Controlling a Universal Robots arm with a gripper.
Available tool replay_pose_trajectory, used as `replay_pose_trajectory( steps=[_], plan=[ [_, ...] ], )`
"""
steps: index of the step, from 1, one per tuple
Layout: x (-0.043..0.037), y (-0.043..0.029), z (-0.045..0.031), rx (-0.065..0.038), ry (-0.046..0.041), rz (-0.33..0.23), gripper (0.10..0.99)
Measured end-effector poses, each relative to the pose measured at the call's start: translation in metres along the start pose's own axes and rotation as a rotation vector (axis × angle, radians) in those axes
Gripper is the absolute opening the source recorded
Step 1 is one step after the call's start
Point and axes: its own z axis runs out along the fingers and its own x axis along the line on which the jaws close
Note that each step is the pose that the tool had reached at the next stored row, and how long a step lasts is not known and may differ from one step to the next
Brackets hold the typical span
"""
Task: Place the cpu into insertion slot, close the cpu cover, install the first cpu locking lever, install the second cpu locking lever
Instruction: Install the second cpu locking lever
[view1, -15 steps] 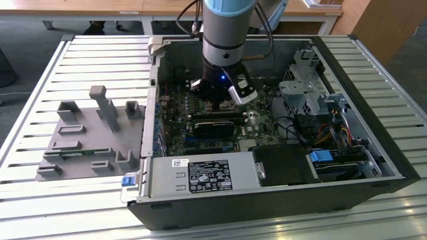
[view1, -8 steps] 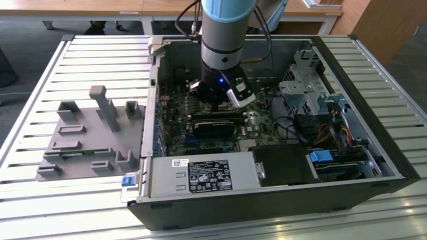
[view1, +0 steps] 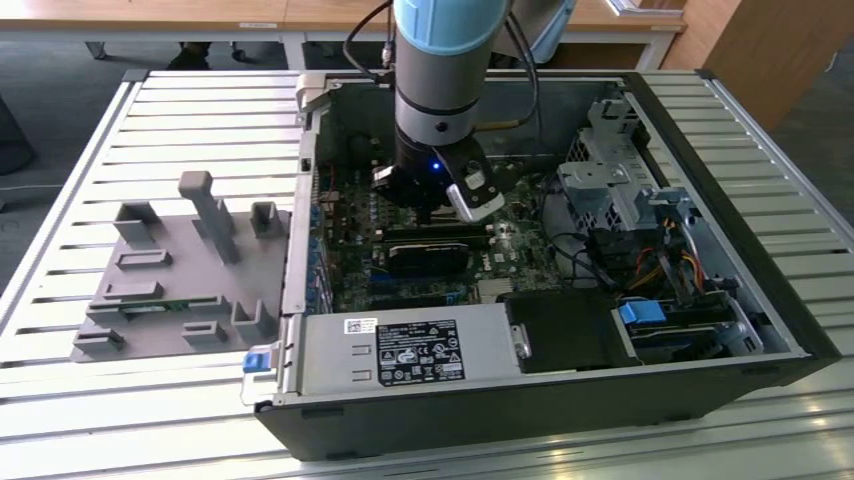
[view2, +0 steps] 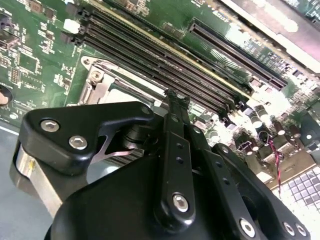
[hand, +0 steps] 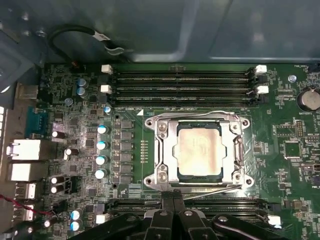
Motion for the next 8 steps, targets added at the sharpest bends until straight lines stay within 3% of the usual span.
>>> replay_pose_trajectory(
  steps=[8],
  plan=[
    [0.0005,-0.0024,0.01,-0.021,0.0005,0.0,0.122]
  ],
)
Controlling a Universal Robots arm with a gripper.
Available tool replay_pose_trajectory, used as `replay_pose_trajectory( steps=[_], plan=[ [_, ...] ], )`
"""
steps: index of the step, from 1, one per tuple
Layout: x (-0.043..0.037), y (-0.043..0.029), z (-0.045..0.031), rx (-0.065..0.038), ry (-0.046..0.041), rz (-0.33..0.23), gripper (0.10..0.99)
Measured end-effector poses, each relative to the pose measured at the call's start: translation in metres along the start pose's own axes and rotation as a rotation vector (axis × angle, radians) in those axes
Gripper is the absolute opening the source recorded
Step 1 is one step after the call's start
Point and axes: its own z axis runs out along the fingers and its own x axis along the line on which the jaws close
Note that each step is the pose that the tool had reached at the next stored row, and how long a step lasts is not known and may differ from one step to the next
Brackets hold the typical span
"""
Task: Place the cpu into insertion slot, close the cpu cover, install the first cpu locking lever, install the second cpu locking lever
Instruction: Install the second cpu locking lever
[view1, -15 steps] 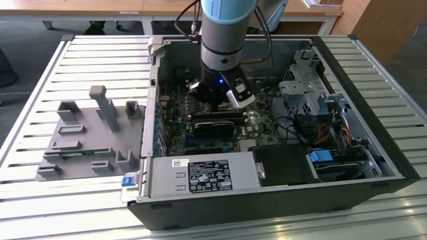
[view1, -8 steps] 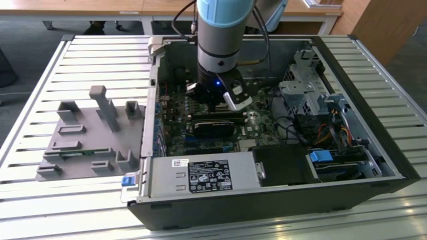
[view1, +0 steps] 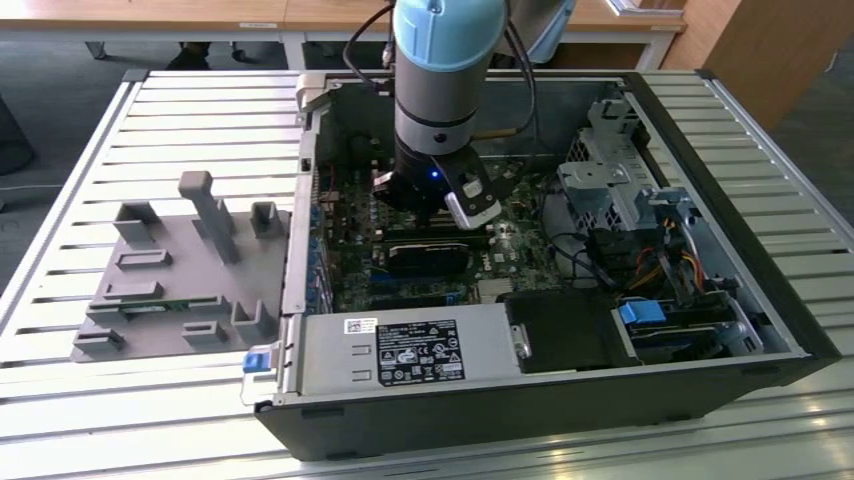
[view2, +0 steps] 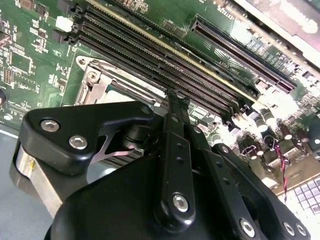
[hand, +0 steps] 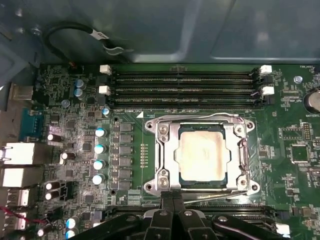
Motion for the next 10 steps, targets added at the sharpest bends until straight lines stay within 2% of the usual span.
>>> replay_pose_trajectory(
  steps=[7,10],
  plan=[
    [0.0039,-0.0093,-0.0008,-0.02,0.0005,-0.001,0.122],
    [0.0068,-0.0134,-0.0013,-0.033,0.0007,-0.002,0.122]
  ],
)
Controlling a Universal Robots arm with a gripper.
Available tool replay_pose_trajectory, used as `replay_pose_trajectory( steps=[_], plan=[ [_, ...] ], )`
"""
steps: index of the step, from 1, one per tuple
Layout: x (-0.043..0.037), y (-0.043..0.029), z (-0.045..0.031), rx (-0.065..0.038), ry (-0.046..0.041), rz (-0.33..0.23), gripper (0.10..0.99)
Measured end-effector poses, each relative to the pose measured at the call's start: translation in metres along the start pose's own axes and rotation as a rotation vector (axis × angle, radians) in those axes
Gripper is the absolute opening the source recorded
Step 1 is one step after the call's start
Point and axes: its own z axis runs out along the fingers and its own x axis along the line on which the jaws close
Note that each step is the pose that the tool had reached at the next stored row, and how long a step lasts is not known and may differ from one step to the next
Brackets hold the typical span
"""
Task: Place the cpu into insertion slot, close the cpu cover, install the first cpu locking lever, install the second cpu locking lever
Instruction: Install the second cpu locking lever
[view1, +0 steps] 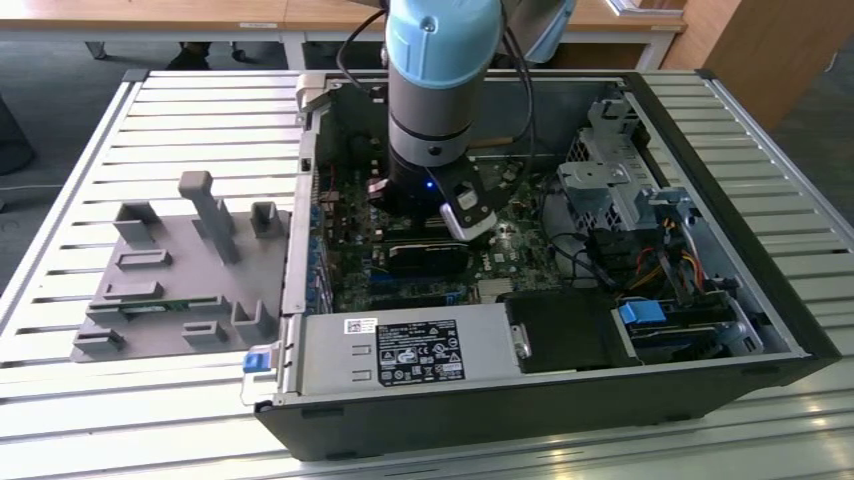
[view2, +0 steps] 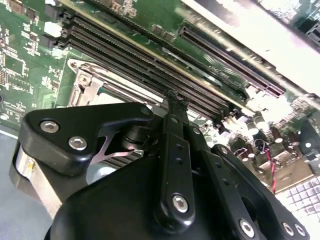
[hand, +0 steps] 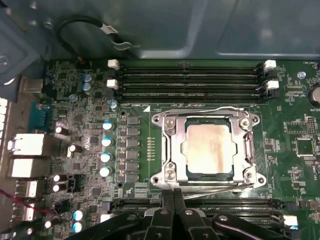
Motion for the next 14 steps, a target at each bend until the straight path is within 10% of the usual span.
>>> replay_pose_trajectory(
  steps=[5,14],
  plan=[
    [0.0025,-0.0027,0.0013,-0.023,0.0004,-0.001,0.122],
    [0.0099,-0.0035,0.0067,-0.036,-0.0007,-0.001,0.122]
  ],
)
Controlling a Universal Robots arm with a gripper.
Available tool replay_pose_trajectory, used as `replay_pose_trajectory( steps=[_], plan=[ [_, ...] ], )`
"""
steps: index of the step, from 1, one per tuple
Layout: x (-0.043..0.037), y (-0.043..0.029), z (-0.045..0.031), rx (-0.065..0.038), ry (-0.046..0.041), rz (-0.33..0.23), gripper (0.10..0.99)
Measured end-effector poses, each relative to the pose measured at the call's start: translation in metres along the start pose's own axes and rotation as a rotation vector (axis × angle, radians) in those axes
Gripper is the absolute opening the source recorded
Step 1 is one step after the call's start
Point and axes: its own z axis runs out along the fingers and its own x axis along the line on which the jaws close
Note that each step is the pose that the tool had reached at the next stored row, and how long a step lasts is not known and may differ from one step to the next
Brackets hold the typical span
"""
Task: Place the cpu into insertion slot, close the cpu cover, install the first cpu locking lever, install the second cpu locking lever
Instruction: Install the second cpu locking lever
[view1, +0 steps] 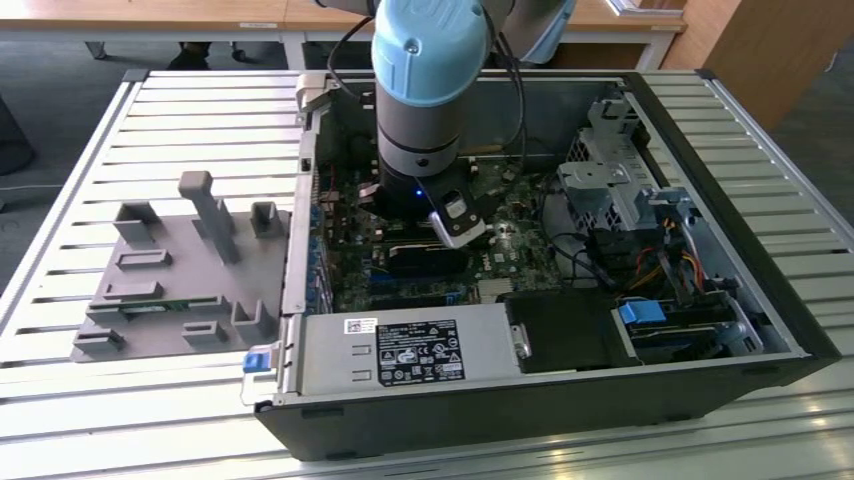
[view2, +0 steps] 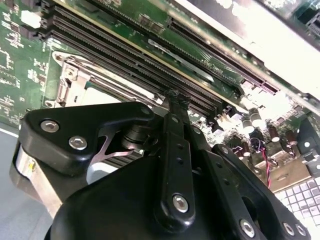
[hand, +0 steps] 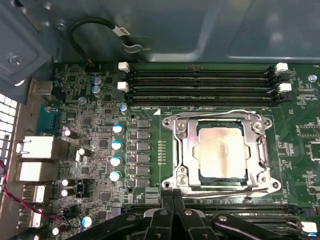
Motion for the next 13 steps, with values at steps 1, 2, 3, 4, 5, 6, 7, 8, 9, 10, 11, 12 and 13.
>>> replay_pose_trajectory(
  steps=[1,2,3,4,5,6,7,8,9,10,11,12,13],
  plan=[
    [0.0004,0.0004,0.0004,-0.001,-0.0001,0.0,0.122],
    [0.0007,0.0009,0.0008,-0.003,-0.0001,0.0,0.122],
    [0.0009,0.0015,0.0012,-0.004,0.0,0.0,0.122],
    [0.001,0.002,0.0016,-0.006,0.0,0.0,0.122],
    [0.0011,0.0025,0.002,-0.007,0.0,0.0,0.122],
    [0.0012,0.0031,0.0023,-0.008,0.0,0.0,0.122],
    [0.0013,0.0037,0.0027,-0.009,0.0,0.0,0.122],
    [0.0013,0.0043,0.0031,-0.01,0.0,0.0,0.122],
    [0.0014,0.0048,0.0035,-0.011,0.0001,0.0,0.122],
    [0.0014,0.0053,0.004,-0.012,0.0001,0.0,0.122],
    [0.0014,0.0056,0.0045,-0.013,0.0,0.0,0.122],
    [0.0014,0.0058,0.005,-0.014,0.0001,0.0,0.122],
    [0.0015,0.0062,0.0055,-0.015,0.0001,0.0,0.122]
  ],
)
